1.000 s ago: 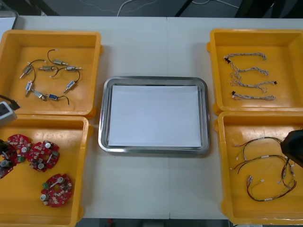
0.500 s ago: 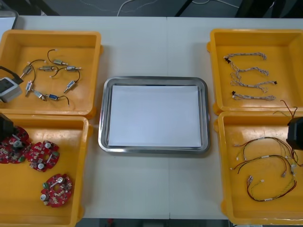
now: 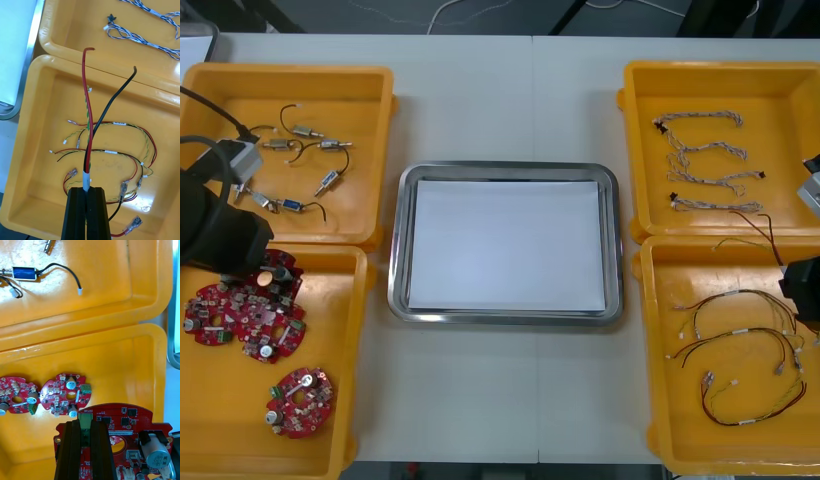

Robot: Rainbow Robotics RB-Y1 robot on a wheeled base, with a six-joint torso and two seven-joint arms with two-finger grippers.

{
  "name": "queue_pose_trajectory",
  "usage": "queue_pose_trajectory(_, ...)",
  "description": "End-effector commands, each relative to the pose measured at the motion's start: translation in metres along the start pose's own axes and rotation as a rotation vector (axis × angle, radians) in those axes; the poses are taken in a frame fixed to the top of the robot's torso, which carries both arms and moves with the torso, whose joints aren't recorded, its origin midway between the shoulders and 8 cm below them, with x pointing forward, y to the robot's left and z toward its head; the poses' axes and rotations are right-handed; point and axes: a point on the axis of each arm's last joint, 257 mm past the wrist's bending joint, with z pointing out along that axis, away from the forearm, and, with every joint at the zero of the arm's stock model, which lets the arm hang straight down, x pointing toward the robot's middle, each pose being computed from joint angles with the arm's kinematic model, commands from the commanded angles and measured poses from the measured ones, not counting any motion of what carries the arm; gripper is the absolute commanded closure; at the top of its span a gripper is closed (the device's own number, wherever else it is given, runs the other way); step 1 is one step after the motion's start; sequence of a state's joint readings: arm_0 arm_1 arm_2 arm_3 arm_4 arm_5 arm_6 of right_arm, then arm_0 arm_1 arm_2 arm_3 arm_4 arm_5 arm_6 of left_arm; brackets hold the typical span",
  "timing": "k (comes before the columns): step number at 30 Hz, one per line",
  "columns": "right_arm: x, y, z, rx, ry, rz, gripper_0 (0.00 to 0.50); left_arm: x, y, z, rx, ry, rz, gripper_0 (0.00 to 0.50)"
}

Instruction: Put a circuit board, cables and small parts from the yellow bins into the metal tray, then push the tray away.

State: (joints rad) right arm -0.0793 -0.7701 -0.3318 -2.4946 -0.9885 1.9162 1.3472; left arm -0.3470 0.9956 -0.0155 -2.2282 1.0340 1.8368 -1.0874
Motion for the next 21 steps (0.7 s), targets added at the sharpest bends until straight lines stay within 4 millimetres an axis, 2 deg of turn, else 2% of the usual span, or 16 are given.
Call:
queue_pose_trajectory(1,-0.015,0.004,-0.017,0.009,-0.040,-0.128,0.500,-0.029,-0.011,-0.016,-0.060,-0.070,0.056,0.500)
queue_pose_trajectory(11,-0.023,0.023,-0.016,-0.015,-0.045,-0.191,0.500,-0.062,-0.059,-0.001,-0.098,-0.103,-0.063,0.500)
queue_pose_trajectory(21,-0.026,0.034,-0.012,-0.029,-0.038,-0.214,0.500,-0.089,-0.097,0.020,-0.092,-0.128,-0.122,0.500)
